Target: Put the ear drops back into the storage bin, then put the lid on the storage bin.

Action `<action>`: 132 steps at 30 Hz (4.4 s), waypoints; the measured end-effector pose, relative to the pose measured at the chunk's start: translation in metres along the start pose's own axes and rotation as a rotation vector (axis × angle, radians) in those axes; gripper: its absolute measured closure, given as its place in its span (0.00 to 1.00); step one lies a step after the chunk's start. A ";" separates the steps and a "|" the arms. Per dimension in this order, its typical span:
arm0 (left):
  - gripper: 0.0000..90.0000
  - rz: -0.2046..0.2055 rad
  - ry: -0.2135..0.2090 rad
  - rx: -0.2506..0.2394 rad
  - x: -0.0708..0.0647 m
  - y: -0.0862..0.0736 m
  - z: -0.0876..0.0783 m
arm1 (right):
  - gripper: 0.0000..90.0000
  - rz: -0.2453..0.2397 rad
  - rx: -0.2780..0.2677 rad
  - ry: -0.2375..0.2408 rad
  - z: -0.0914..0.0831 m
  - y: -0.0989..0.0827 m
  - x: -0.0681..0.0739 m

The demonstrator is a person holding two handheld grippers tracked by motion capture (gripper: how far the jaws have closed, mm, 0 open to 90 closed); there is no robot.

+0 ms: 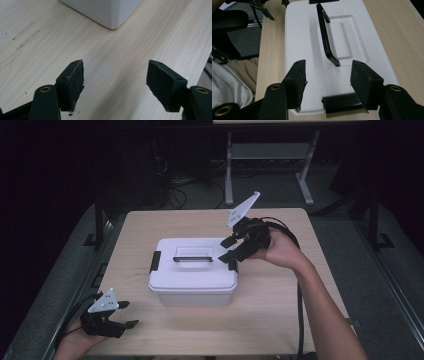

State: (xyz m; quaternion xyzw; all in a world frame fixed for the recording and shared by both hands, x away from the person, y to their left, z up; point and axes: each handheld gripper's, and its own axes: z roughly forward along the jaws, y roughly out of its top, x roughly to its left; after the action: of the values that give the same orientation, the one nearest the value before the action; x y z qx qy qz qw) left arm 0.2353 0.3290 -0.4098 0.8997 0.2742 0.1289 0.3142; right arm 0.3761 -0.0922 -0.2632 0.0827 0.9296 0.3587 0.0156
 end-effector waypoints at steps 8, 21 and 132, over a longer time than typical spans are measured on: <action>0.33 0.006 0.002 0.008 0.000 0.001 0.001 | 0.49 0.024 -0.017 -0.038 -0.020 -0.019 0.002; 0.33 0.003 0.001 0.011 0.002 0.000 0.003 | 0.49 0.089 -0.021 -0.071 -0.041 -0.044 0.001; 0.33 0.003 -0.004 0.025 -0.001 0.000 0.006 | 0.42 0.344 0.029 -0.071 -0.004 -0.220 0.034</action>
State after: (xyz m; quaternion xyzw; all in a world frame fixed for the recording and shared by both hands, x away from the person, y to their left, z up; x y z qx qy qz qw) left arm 0.2373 0.3258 -0.4147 0.9043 0.2739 0.1240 0.3032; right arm 0.3113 -0.2494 -0.4068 0.2532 0.9058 0.3394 -0.0145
